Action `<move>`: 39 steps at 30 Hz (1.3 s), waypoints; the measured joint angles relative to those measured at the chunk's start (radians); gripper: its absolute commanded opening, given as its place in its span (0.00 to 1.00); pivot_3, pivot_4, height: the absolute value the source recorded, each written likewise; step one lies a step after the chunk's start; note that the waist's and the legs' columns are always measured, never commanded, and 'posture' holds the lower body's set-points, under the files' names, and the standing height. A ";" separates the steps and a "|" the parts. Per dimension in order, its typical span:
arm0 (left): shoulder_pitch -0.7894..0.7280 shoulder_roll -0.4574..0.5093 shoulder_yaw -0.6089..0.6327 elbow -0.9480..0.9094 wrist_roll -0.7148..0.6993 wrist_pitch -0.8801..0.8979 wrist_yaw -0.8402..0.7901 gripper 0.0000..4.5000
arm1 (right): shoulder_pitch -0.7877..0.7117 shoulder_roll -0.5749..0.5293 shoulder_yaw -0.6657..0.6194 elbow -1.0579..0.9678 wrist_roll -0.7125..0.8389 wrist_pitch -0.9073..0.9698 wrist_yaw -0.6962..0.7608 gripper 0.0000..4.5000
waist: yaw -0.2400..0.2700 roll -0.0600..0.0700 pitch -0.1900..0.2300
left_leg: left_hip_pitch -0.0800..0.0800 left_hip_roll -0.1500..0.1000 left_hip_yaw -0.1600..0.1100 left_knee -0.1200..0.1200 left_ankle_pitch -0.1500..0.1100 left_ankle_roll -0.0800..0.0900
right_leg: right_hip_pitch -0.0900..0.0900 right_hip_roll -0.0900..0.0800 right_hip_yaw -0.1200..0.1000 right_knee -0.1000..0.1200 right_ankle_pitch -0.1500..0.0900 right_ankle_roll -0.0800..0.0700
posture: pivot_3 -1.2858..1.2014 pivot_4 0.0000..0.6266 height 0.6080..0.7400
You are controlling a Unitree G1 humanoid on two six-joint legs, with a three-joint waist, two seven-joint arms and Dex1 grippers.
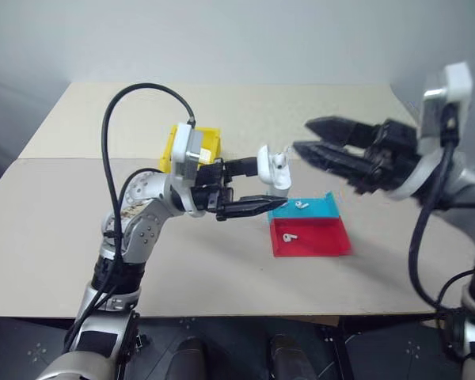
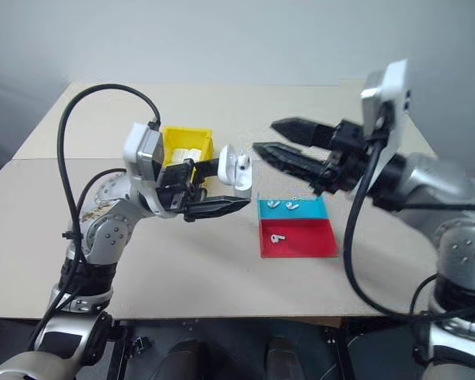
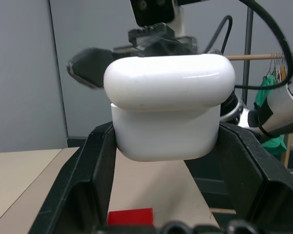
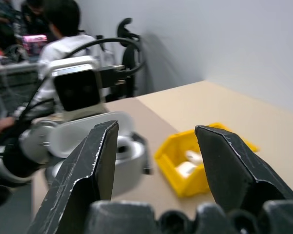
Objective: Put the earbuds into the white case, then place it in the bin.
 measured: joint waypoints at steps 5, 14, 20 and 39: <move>-0.008 0.037 0.033 0.017 0.000 -0.003 -0.026 0.63 | -0.114 -0.158 0.317 0.251 -0.422 -0.237 0.325 0.67 | -0.010 0.000 0.000 | 0.002 0.000 0.002 0.000 0.000 0.000 | 0.000 0.000 0.002 0.000 0.000 0.000 | 0.52 0.24 1.00; 0.009 0.022 0.039 -0.005 0.001 -0.007 -0.003 0.63 | -0.439 0.003 0.714 0.844 -0.963 -0.731 0.717 0.67 | -0.012 0.001 0.000 | -0.001 0.000 0.002 -0.001 0.000 0.000 | -0.002 0.000 0.001 -0.001 0.000 0.000 | 0.52 0.24 1.00; 0.024 0.023 0.043 -0.038 0.001 -0.009 0.026 0.63 | -0.560 0.165 0.822 1.224 -1.201 -1.003 0.715 0.67 | -0.009 0.001 0.001 | 0.000 0.000 0.002 -0.001 0.001 -0.001 | -0.002 0.000 0.001 0.000 0.000 0.000 | 0.52 0.24 1.00; 0.085 0.062 0.061 -0.107 0.000 -0.008 0.075 0.63 | -0.656 0.323 0.819 1.652 -1.425 -1.238 0.662 0.49 | -0.016 0.002 0.001 | 0.001 0.000 0.002 -0.001 0.001 -0.002 | -0.002 0.000 0.001 0.002 0.000 0.000 | 0.52 0.24 1.00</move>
